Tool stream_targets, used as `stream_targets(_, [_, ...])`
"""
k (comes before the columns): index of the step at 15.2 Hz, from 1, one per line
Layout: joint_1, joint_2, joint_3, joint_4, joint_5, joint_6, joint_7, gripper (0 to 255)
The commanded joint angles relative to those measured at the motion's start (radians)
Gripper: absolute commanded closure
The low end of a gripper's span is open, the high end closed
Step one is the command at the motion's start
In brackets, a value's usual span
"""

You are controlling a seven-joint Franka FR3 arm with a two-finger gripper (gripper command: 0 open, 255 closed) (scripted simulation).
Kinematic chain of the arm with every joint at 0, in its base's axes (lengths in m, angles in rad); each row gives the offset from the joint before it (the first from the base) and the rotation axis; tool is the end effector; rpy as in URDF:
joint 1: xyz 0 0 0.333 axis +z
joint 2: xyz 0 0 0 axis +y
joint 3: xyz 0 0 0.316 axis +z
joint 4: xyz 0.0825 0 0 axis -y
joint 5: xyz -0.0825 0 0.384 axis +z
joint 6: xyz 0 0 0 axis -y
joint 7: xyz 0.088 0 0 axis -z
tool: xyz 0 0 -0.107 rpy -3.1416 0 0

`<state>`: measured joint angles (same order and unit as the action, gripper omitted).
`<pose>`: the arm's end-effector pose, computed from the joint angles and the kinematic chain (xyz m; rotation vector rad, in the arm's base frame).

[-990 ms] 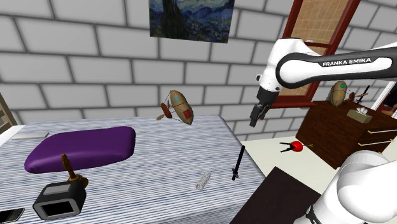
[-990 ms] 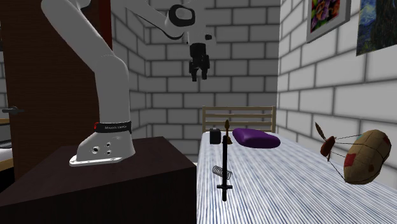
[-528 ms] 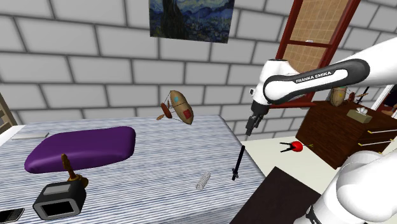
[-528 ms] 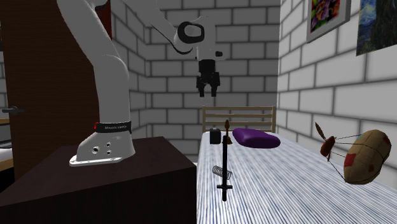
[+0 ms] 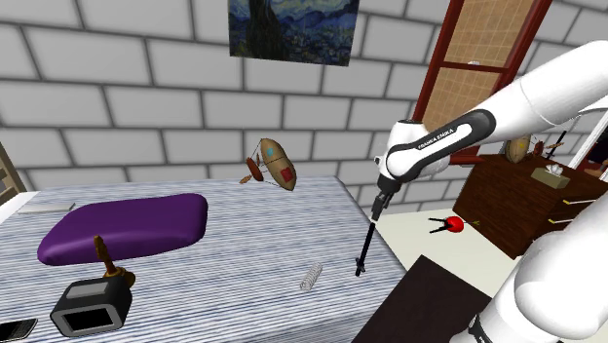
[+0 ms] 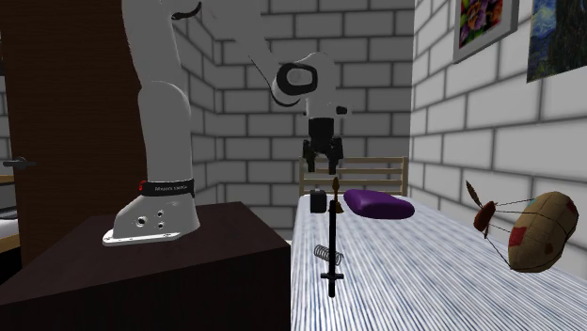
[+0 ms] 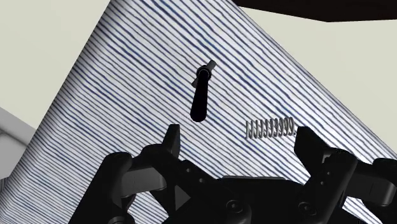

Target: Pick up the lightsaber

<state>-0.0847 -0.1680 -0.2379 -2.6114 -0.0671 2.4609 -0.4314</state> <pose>0.4069 -0.1335 0.3098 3.1230 0.2561 0.0184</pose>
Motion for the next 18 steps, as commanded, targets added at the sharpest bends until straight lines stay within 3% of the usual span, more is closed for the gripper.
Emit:
stream_targets(1, [-0.002,0.082,-0.019,0.018,0.018,0.061,-0.049,0])
stream_targets(4, [-0.008,0.212,-0.035,0.058,0.067,0.141,-0.131,0])
stream_targets(14, [-0.018,0.332,-0.015,0.060,0.135,0.254,-0.182,0])
stream_targets(15, [-0.019,0.333,-0.015,0.060,0.136,0.255,-0.183,255])
stream_targets(18, [-0.018,0.333,-0.015,0.059,0.136,0.256,-0.183,255])
